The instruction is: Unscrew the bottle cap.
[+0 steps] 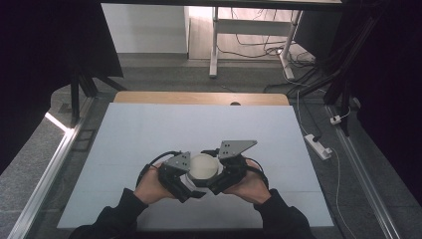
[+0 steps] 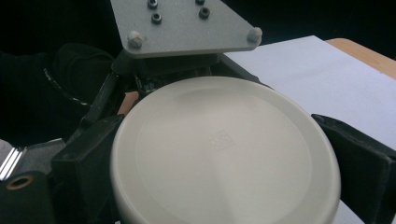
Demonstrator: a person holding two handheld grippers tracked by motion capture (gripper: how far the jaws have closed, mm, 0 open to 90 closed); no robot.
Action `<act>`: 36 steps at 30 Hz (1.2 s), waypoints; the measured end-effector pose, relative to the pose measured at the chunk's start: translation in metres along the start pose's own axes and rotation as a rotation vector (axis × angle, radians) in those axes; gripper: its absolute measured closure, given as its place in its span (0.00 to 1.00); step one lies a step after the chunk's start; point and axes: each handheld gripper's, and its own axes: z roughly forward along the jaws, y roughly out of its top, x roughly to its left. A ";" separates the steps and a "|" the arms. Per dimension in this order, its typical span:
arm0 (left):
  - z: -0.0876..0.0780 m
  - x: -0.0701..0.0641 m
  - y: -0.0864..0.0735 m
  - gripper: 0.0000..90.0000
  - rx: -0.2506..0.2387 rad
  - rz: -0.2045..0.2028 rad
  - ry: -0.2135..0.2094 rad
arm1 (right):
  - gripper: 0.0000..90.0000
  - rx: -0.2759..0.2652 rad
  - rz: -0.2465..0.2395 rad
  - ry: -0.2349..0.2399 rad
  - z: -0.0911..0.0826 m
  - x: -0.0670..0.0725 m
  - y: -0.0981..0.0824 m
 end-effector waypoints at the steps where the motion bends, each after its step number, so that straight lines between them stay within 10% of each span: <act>1: 0.000 0.000 0.000 0.08 0.000 0.000 0.002 | 0.08 0.001 -0.001 -0.001 0.000 0.000 0.000; 36: -0.008 0.013 -0.008 0.09 -0.028 -0.072 0.109 | 0.08 -0.026 -0.009 -0.034 -0.011 0.003 0.004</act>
